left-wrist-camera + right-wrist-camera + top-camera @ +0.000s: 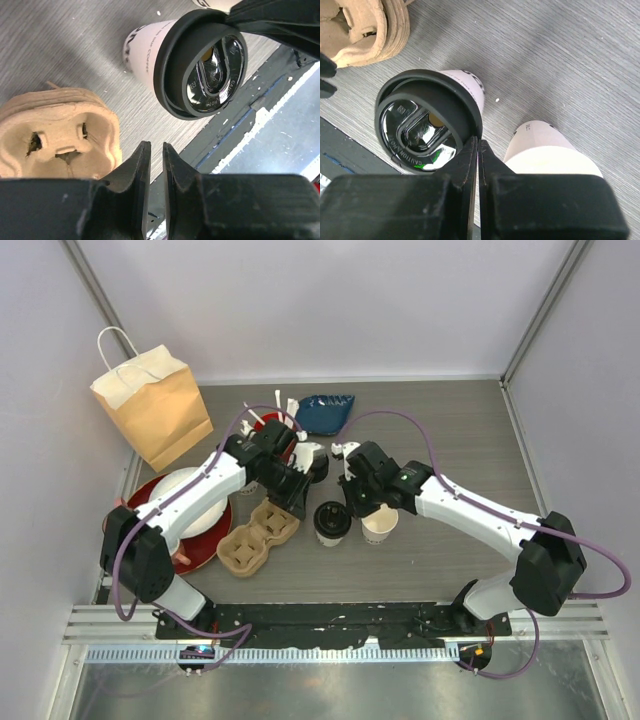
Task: Pack the takeout coffee
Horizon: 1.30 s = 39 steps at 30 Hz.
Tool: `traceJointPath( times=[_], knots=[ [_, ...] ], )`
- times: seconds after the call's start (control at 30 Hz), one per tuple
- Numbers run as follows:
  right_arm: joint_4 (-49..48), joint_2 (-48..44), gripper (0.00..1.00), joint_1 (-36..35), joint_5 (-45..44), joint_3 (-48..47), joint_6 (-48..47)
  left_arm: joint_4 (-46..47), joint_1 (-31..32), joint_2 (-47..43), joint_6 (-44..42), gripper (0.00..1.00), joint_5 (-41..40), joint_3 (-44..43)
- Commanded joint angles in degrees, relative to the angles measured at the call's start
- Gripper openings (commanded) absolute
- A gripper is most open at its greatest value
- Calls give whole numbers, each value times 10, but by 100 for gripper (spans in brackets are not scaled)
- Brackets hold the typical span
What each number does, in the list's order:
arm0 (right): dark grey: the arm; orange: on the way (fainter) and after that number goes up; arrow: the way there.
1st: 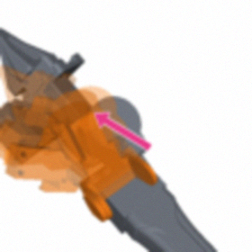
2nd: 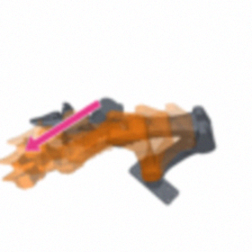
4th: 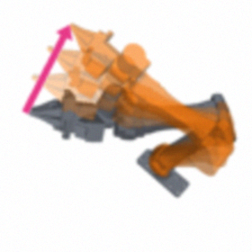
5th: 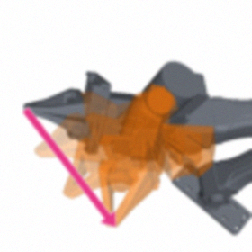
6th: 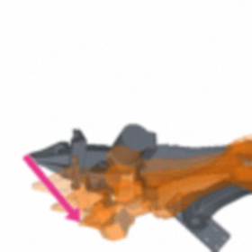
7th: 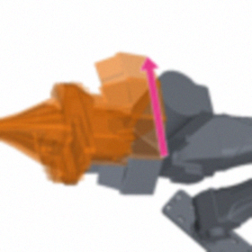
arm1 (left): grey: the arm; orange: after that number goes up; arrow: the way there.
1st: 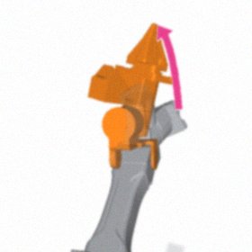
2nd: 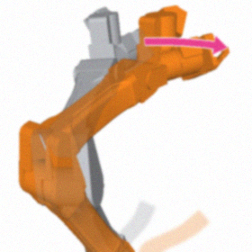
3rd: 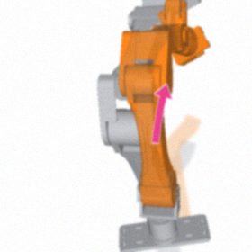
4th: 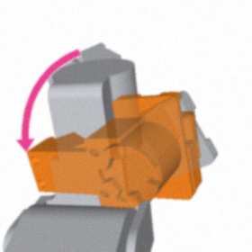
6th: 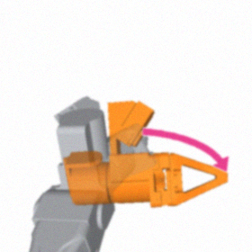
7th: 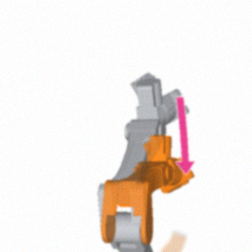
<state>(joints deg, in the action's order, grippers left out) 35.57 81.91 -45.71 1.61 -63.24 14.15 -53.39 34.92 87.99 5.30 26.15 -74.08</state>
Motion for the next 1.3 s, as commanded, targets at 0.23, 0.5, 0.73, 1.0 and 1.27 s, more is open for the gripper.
traceJointPath(
  times=[0.23,0.5,0.73,1.0,1.27],
  knots=[
    [13,5,21,-4,11,-75,-49,16,2,-17,-20,25,-40,-26],
    [26,10,35,20,9,-74,-48,36,2,12,-28,27,-38,-48],
    [42,-25,43,21,-6,-81,-21,66,2,37,-12,27,-31,-74],
    [15,-4,70,21,1,-74,-51,85,4,60,7,29,-32,-88],
    [-13,18,49,56,39,-82,-116,81,2,33,-2,29,-42,-70]
  ],
)
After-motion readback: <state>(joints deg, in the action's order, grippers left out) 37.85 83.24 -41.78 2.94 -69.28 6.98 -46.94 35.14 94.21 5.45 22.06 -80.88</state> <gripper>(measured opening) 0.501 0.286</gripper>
